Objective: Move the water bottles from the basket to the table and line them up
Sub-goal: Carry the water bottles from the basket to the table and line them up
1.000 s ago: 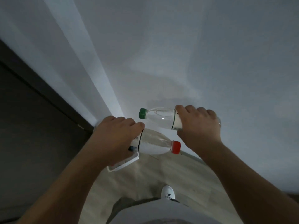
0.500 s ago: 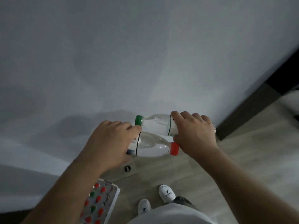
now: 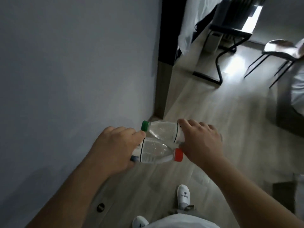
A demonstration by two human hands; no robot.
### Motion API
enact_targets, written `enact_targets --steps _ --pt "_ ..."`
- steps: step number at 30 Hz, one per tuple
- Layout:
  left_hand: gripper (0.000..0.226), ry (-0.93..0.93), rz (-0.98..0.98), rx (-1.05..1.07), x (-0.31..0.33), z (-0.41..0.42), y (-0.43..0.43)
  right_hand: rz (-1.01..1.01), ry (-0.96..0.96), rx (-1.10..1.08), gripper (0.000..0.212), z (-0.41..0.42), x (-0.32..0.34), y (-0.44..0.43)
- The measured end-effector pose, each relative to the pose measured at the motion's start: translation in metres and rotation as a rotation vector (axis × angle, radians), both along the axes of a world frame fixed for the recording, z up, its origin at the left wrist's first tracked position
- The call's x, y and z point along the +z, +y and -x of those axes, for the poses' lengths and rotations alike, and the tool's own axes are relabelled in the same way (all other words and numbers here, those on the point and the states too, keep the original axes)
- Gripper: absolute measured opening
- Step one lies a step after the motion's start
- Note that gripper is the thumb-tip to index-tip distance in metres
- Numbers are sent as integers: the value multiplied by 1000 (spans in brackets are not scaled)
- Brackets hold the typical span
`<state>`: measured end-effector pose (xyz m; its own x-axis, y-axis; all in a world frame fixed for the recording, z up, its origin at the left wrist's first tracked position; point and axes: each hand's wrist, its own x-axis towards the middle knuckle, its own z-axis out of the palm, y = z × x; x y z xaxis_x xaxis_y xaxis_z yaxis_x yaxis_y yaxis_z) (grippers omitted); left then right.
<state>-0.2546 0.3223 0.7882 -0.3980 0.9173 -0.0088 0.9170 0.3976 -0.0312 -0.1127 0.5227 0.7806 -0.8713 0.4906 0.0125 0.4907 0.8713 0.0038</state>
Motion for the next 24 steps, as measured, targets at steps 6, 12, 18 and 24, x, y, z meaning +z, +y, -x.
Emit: enact_targets --steps 6,12,18,24 --pt "64 24 51 -217 10 -13 107 -10 26 -239 57 -51 5 73" --pt "61 71 72 -335 11 -41 231 0 30 -382 58 -98 4 174" --pt "55 82 26 -395 16 -68 347 -19 46 -443 61 -135 6 280" --pt "52 61 36 -427 18 -78 447 -42 30 -509 57 -157 8 366"
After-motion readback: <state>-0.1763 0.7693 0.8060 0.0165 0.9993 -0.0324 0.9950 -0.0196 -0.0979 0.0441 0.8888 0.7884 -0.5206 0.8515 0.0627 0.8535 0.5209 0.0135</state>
